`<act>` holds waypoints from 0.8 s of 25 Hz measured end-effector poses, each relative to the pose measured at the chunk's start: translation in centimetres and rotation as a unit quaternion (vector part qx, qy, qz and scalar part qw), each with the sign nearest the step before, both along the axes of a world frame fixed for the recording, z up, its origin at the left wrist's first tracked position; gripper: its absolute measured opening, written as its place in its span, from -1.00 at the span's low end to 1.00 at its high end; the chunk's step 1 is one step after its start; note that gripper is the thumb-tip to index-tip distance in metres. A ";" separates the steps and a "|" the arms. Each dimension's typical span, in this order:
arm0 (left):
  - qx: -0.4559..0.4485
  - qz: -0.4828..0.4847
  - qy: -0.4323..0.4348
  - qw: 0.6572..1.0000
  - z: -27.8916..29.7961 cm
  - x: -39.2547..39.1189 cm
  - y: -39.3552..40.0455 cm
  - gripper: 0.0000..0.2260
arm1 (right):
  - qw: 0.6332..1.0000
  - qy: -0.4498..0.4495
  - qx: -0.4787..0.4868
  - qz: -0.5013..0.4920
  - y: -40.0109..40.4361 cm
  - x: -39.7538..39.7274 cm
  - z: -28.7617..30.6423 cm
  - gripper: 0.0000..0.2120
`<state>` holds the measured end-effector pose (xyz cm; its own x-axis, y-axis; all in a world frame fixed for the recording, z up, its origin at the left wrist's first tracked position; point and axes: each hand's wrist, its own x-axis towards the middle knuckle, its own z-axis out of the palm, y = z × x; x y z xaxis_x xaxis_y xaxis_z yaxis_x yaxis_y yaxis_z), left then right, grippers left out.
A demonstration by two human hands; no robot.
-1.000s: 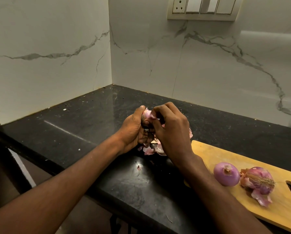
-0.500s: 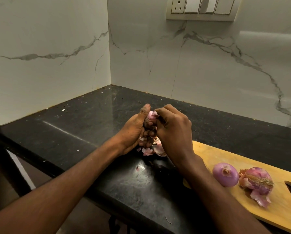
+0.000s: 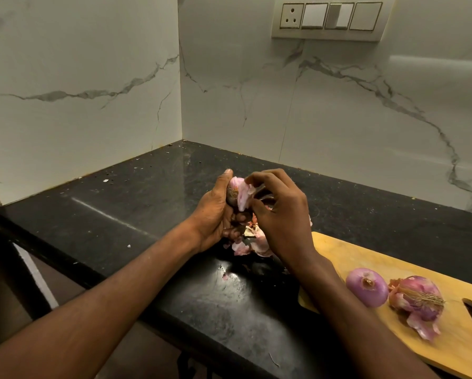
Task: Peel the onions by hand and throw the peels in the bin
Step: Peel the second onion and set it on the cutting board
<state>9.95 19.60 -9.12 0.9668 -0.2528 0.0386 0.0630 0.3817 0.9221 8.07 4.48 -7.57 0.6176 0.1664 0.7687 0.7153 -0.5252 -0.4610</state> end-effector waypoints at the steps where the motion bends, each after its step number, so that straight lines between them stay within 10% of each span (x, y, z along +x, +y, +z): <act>1: -0.001 -0.002 -0.003 1.000 0.0 0.0 0.0 -0.42 | 1.000 -0.004 -0.006 -0.003 0.0 0.0 -0.1 -0.70; 20: 0.036 0.016 -0.044 0.998 -0.3 0.1 -0.4 -0.42 | 0.999 0.017 -0.003 -0.035 0.0 0.0 -0.3 -0.80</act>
